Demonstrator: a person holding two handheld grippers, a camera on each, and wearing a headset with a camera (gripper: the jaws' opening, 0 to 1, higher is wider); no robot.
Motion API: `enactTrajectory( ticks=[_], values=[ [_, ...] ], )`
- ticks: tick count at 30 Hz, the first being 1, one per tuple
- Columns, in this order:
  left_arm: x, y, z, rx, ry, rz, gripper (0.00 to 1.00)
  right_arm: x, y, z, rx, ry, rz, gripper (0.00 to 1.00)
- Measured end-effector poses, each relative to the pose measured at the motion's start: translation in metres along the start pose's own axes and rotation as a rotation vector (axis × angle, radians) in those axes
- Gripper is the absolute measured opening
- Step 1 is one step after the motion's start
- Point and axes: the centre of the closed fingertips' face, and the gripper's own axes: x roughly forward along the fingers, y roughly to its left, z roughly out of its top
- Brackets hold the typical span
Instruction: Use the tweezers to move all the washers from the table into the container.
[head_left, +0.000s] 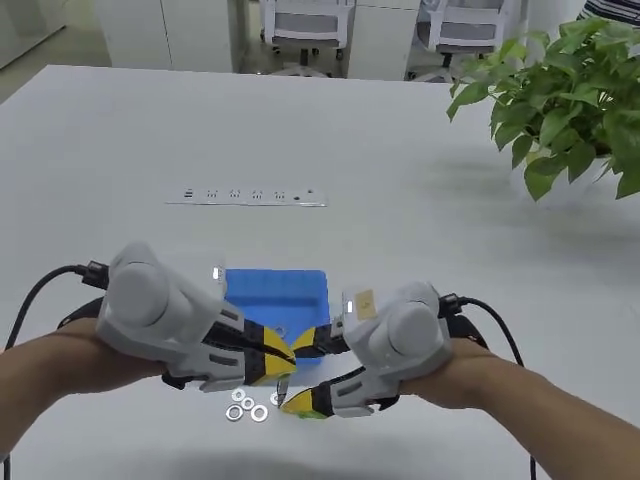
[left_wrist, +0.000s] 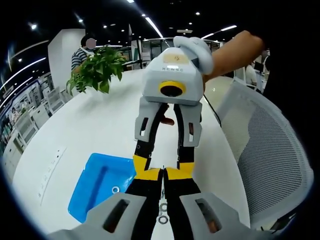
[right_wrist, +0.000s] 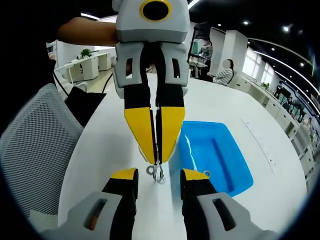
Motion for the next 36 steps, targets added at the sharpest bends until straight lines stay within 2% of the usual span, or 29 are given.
enactTrajectory(
  ticks=[12, 21, 36],
  values=[
    [0.001, -0.001, 0.001, 0.005, 0.004, -0.006, 0.05, 0.010, 0.001, -0.002, -0.015, 0.016, 0.026, 0.23],
    [0.000, -0.001, 0.001, 0.007, 0.006, -0.003, 0.05, 0.012, 0.001, -0.003, -0.034, 0.029, 0.029, 0.11],
    [-0.002, 0.001, 0.002, 0.001, 0.012, 0.007, 0.06, 0.013, 0.001, -0.002, -0.044, 0.037, 0.030, 0.08]
  ],
)
